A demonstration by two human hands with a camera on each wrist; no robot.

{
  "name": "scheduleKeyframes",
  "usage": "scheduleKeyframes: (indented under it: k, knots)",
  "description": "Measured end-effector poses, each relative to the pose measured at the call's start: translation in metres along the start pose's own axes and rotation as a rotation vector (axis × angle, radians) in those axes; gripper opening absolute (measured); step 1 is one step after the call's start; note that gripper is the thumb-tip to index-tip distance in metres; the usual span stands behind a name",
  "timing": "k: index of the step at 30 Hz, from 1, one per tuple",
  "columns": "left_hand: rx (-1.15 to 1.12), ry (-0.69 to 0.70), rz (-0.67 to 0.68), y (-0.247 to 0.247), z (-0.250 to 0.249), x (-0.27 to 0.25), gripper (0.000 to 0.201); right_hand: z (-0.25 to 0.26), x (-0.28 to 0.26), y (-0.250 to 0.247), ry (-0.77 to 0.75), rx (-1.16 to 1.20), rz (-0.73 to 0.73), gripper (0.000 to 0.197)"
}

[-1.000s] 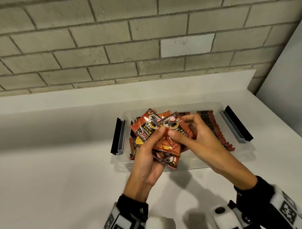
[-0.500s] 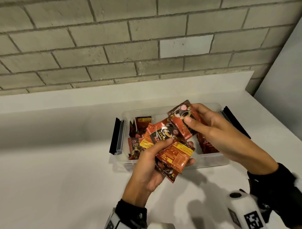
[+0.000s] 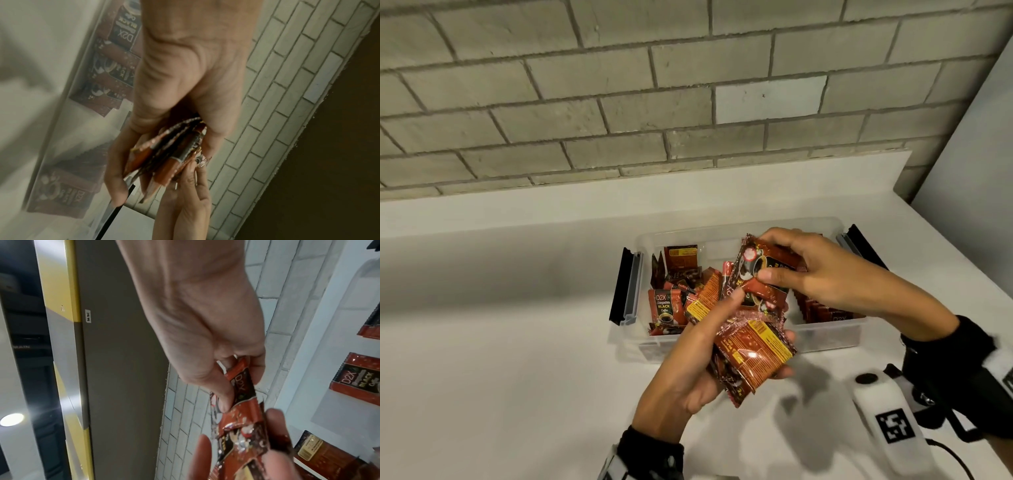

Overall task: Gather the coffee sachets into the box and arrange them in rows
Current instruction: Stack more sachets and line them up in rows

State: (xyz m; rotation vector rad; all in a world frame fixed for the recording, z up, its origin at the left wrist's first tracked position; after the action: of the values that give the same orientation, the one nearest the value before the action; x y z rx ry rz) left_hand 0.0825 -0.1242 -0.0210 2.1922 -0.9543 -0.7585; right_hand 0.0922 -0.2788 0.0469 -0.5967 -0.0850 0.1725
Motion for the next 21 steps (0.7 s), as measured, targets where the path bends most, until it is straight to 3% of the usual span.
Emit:
scheduleKeyframes:
  k: [3, 7, 12, 15, 21]
  knots:
    - [-0.042, -0.005, -0.015, -0.001, -0.004, -0.002, 0.047, -0.002, -0.001, -0.005, 0.032, 0.076, 0.012, 0.023]
    - [-0.036, 0.005, -0.067, -0.002, -0.004, -0.002, 0.050, -0.012, 0.000, -0.005, 0.080, 0.137, 0.032, 0.025]
    - [-0.025, 0.012, -0.110, -0.003, -0.009, -0.006, 0.044, -0.019, 0.001, -0.016, 0.061, 0.205, -0.129, 0.028]
    - [-0.029, -0.011, -0.103, -0.002, -0.009, -0.007, 0.045, -0.010, -0.002, -0.025, -0.082, 0.037, -0.087, 0.032]
    - [0.068, -0.102, -0.103, 0.001, -0.009, -0.005, 0.043, 0.016, -0.001, -0.020, -0.299, -0.423, 0.221, 0.046]
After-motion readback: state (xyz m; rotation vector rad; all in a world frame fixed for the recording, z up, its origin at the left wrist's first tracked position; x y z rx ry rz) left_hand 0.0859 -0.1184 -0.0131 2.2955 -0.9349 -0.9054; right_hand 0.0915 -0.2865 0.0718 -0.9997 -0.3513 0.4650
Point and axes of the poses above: each hand's wrist, its own x-axis towards the middle knuckle, its own y-axis out of the palm, z = x × y, the point moved 3 cm from there along x, towards the middle knuckle, and after that the axes turned 4 degrees about x, right-handed, at the moved point
